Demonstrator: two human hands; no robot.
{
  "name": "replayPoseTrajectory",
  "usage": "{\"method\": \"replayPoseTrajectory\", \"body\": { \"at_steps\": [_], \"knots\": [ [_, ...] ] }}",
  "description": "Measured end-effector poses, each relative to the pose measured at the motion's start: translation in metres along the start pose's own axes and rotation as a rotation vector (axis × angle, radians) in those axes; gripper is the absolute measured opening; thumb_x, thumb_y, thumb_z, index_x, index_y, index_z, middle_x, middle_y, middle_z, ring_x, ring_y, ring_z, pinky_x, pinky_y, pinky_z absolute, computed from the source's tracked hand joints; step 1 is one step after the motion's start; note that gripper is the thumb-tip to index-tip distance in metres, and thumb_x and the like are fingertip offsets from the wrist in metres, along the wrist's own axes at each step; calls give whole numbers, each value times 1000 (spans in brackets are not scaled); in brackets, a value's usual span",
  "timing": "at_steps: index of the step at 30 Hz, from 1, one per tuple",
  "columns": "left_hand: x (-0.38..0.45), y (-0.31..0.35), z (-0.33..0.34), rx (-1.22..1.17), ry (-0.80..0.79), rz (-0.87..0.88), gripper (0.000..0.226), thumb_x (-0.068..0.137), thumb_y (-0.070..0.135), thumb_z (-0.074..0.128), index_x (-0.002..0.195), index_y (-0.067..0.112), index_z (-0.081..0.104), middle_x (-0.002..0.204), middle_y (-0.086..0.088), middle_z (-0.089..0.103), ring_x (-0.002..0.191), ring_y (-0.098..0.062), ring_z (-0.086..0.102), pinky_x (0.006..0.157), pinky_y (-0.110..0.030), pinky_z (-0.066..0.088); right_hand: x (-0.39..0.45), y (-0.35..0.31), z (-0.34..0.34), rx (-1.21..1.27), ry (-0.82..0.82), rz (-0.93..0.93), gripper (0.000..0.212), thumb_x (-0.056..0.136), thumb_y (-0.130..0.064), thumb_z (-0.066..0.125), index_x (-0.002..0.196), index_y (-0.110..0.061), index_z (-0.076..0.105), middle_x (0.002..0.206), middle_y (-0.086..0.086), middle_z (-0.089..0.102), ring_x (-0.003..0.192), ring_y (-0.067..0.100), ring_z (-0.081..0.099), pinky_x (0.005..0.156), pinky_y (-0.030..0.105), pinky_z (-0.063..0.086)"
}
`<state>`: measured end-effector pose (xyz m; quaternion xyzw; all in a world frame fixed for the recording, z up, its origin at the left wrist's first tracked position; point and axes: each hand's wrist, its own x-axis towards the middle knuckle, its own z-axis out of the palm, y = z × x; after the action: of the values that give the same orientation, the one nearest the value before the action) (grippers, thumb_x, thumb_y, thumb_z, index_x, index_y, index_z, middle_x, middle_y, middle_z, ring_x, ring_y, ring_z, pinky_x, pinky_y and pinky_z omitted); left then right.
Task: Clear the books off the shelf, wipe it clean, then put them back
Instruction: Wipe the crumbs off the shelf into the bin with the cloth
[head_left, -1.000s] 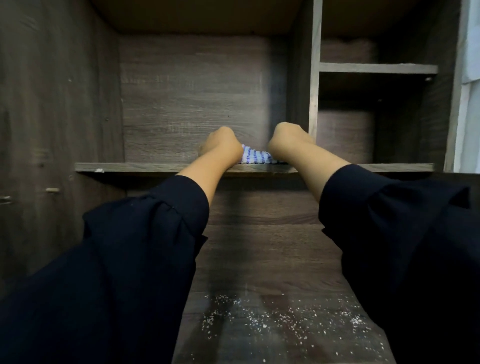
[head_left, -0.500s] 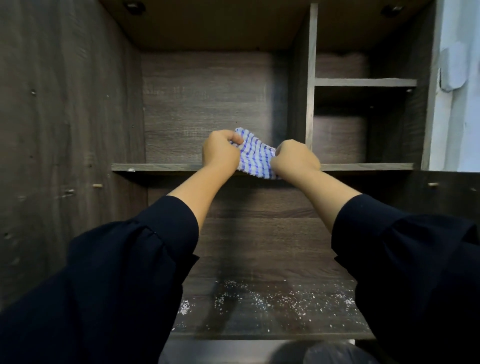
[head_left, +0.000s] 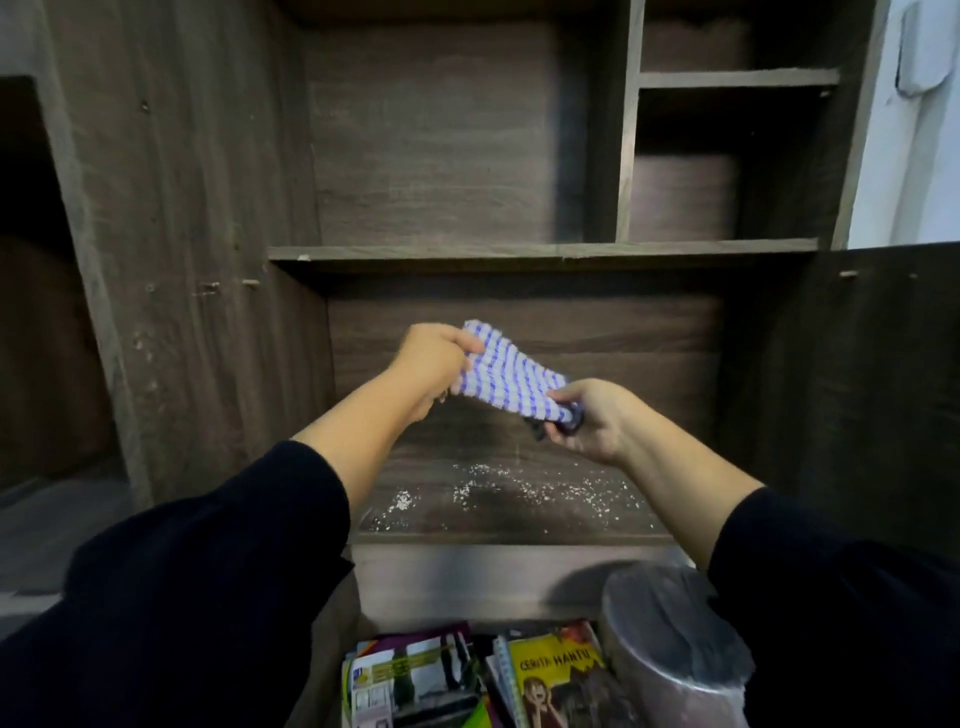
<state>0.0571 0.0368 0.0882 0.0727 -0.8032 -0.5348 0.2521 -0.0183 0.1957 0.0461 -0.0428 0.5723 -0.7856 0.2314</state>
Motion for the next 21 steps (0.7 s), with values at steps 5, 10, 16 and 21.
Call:
{"method": "replayPoseTrajectory", "body": {
  "at_steps": [5,10,16,21],
  "knots": [
    [-10,-69,14,386,-244,-39,49,69,27,84,109,6,67,117,-17,53,113,-29,56,91,-32,46,23,41,-14,-48,56,-69,21,88,9,46,92,-10,56,79,12,61,57,19,58,39,21,49],
    [-2,-130,45,648,-350,132,84,66,24,84,140,34,45,161,-3,-1,146,-28,11,119,-34,19,54,74,-15,-132,31,-161,37,84,16,47,112,-5,59,90,15,66,72,24,62,71,37,52],
    [29,-179,43,909,-86,385,24,89,22,59,105,10,72,145,-11,39,123,-31,41,106,-34,38,91,96,-18,-55,-54,-168,32,87,13,46,107,-8,60,81,6,71,63,13,67,62,27,54],
    [55,-199,4,980,287,291,24,86,16,61,103,3,72,118,-19,57,104,-37,51,89,-41,46,105,87,-32,-223,-129,-88,25,91,-5,55,110,-21,55,102,-2,68,82,16,63,67,29,50]
  ]
}}
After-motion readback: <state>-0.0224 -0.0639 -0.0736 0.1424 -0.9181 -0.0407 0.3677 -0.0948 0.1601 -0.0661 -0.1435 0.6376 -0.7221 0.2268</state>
